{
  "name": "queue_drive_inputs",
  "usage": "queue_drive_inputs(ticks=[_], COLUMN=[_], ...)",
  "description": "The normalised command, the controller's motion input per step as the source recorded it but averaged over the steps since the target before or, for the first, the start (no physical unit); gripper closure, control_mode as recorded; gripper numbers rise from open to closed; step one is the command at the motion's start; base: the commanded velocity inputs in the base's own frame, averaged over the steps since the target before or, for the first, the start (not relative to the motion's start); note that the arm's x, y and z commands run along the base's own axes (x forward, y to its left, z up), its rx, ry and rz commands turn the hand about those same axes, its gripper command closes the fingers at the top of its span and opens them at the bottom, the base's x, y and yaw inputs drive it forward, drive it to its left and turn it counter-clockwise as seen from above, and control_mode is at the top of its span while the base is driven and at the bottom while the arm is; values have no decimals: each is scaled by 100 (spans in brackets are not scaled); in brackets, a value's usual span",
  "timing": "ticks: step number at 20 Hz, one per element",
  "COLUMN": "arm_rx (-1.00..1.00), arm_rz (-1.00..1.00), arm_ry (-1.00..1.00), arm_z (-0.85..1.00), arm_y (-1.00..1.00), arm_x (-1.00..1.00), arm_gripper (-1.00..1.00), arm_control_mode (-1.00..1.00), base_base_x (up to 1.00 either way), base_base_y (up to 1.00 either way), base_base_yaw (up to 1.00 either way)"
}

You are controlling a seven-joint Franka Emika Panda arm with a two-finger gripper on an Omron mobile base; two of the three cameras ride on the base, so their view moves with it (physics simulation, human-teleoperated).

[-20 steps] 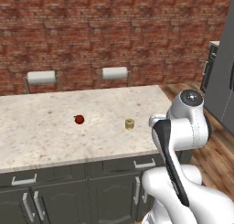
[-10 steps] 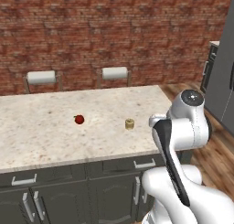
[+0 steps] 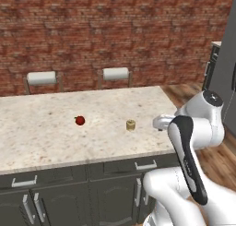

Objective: Pick the candle and candle from the dining table and place them in the open cabinet. Close the cabinet after placing the objects.

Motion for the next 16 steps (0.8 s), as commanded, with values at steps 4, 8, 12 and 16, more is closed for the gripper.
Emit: queue_drive_inputs(ticks=[4, 8, 12, 16], arm_rx=[1, 0, -2, -3], arm_rz=[15, 13, 8, 3], arm_ry=[0, 0, 0, 0], arm_z=[0, 0, -2, -12], arm_y=[21, 28, 33, 20], arm_x=[6, 21, 36, 46], arm_gripper=[-100, -100, -100, -100], arm_control_mode=[-100, -100, -100, -100], base_base_x=[0, 0, 0, 0], base_base_y=[0, 0, 0, 0], base_base_yaw=[0, 0, 0, 0])
